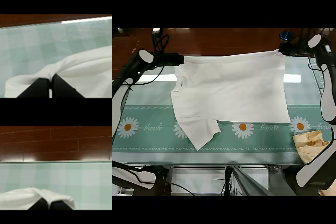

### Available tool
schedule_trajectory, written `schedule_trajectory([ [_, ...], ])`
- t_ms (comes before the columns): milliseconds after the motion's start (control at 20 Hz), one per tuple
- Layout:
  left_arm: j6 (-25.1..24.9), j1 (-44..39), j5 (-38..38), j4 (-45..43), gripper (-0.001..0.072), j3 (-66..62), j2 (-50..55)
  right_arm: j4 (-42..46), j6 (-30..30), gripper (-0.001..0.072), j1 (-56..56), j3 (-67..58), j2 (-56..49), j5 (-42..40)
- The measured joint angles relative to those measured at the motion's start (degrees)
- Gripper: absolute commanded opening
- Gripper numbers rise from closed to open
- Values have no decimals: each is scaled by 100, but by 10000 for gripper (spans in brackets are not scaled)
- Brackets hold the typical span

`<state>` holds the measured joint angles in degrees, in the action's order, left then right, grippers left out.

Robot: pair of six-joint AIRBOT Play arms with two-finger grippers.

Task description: Fold the shirts.

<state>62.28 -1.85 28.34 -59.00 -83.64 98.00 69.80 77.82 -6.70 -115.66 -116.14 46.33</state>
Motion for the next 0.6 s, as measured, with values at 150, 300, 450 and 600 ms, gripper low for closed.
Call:
schedule_trajectory([
  [150, -22, -33, -160, 0, 25, 0, 179, -15, -94, 27, -2, 11, -72, 31],
  [300, -24, -7, 299, -20, 25, 0, 90, -2, -133, 27, -26, 11, 17, 592],
  [450, 28, 76, 1244, -146, 24, -2, -190, 175, -142, 27, -55, 11, 177, 1696],
  [600, 262, 168, 2186, -348, 25, -4, -378, 350, -83, 28, -61, 33, 251, 2815],
])
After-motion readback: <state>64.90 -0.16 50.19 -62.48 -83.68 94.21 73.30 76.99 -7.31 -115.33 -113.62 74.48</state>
